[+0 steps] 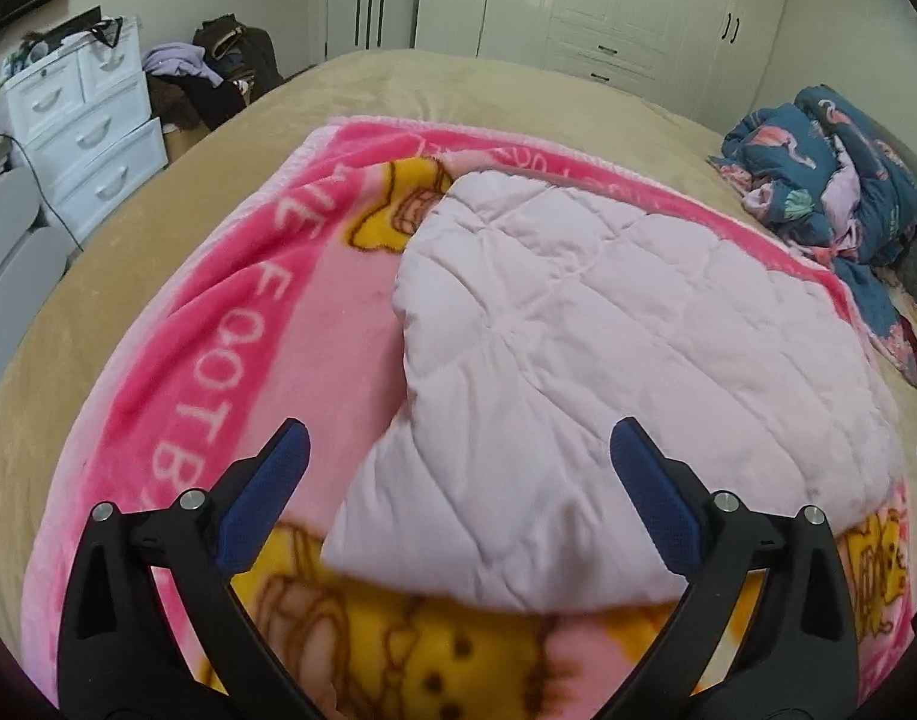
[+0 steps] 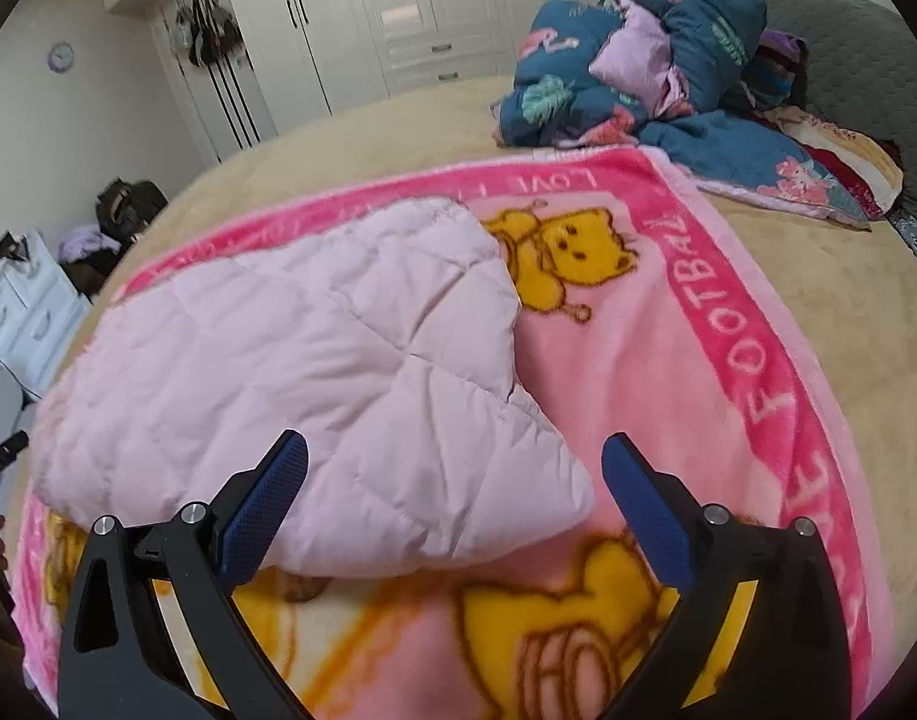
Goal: Fold large clothes
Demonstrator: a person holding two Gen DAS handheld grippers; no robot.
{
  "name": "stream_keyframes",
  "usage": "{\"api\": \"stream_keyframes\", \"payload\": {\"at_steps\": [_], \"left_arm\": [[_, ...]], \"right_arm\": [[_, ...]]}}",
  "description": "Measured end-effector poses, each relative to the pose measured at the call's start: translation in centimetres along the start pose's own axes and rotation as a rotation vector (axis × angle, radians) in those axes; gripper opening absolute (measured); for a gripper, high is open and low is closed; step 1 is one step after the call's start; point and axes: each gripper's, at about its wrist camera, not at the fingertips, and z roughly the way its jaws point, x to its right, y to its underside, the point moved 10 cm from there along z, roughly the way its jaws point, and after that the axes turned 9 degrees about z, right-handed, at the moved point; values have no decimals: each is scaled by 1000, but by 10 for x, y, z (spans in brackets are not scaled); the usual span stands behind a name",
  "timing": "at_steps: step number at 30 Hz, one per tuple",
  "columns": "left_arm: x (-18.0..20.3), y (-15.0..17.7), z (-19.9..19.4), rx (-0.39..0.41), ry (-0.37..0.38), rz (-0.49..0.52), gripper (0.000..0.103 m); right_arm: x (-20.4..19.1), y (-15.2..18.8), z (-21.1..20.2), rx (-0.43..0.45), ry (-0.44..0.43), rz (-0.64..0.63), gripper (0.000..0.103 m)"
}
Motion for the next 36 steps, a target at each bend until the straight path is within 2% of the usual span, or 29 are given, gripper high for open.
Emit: {"api": "stream_keyframes", "payload": {"at_steps": [11, 17, 26, 36], "left_arm": [[6, 28, -56, 63, 0, 5, 94], [7, 46, -73, 82, 8, -17, 94], [17, 69, -79, 74, 12, 5, 94], [30, 90, -60, 30, 32, -15, 94]], "right_arm": [[-8, 22, -72, 136, -6, -71, 98], [-12, 42, -87, 153, -39, -66, 98], [-25, 70, -81, 126, -62, -43, 98], [-28, 94, -49, 56, -78, 45, 98]]}}
